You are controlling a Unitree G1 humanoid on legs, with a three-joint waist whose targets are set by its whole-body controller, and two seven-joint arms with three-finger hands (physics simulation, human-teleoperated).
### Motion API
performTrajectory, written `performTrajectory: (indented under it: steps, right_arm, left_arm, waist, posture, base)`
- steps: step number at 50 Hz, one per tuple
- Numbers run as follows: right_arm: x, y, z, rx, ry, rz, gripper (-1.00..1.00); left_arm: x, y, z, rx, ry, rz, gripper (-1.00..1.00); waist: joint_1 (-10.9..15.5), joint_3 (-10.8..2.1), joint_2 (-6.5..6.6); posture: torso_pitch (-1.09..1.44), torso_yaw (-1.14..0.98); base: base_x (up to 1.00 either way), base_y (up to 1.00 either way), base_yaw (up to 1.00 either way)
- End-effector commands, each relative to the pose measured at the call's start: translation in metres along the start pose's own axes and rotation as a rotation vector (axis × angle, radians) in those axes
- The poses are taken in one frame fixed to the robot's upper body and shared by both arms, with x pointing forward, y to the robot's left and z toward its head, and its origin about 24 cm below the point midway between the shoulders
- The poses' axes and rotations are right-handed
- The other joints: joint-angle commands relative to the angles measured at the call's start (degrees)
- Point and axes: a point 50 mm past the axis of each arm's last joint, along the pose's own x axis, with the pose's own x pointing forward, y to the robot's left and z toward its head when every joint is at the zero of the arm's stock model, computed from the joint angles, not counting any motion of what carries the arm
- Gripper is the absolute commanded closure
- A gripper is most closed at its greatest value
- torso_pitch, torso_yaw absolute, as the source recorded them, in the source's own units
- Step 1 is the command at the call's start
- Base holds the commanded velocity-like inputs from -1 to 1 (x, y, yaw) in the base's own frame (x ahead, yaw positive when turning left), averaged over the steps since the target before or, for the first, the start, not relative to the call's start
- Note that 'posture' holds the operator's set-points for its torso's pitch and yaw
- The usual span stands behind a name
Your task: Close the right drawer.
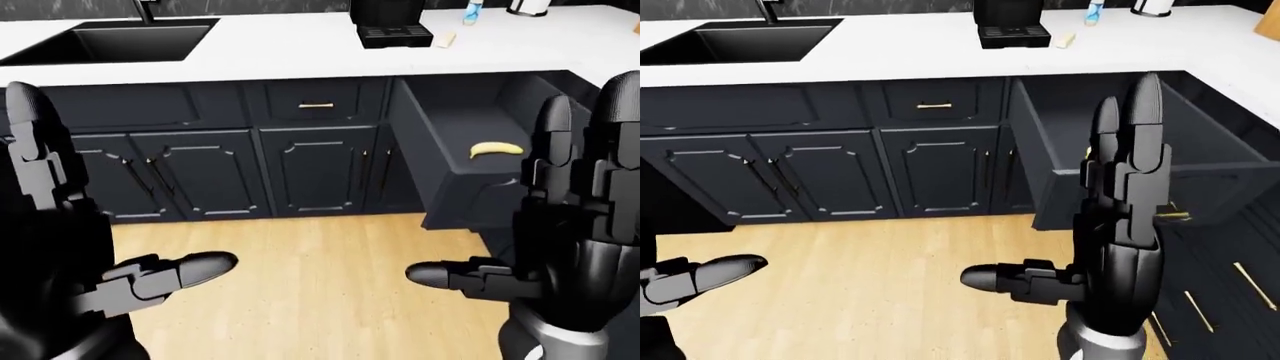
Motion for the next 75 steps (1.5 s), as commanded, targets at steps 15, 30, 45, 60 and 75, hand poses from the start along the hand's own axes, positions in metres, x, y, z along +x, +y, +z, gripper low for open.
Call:
performTrajectory:
  steps: [15, 30, 45, 60, 75]
  right_arm:
    - [0.0055, -0.005, 0.0101, 0.004, -0.059, -0.039, -1.0]
    - [0.003, -0.003, 0.0089, -0.002, -0.052, -0.033, -1.0]
    - [0.0007, 0.002, 0.0054, 0.0, -0.045, -0.023, -1.0]
    - [-0.0004, 0.0021, 0.0049, 0.001, -0.045, -0.023, -1.0]
    - [-0.0003, 0.0027, 0.0043, 0.001, -0.043, -0.02, -1.0]
  left_arm:
    - [0.002, 0.0002, 0.0085, 0.002, -0.048, -0.001, -1.0]
    - [0.0028, -0.0001, 0.0093, -0.008, -0.045, -0.005, -1.0]
    - [0.0012, -0.0002, 0.0092, -0.012, -0.046, -0.005, -1.0]
    - [0.0009, -0.0009, 0.0091, -0.011, -0.048, -0.007, -1.0]
    - [0.0021, -0.001, 0.0097, -0.009, -0.049, -0.006, -1.0]
  waist:
    - [-0.79, 0.87, -0.13]
    - [-0.29, 0.23, 2.66]
    - [-0.29, 1.08, -0.08]
    - [-0.04, 0.65, 0.26]
    - [0.0, 1.34, 1.35]
  posture:
    - [0.0, 0.0]
    - [0.0, 0.0]
    - [0.0, 0.0]
    - [0.0, 0.0]
    - [0.0, 0.0]
  base:
    - [0.0, 0.0, -0.18]
    - [-0.06, 0.0, -0.33]
    - [-0.11, 0.0, -0.26]
    - [-0.11, 0.0, -0.24]
    - [-0.11, 0.0, -0.23]
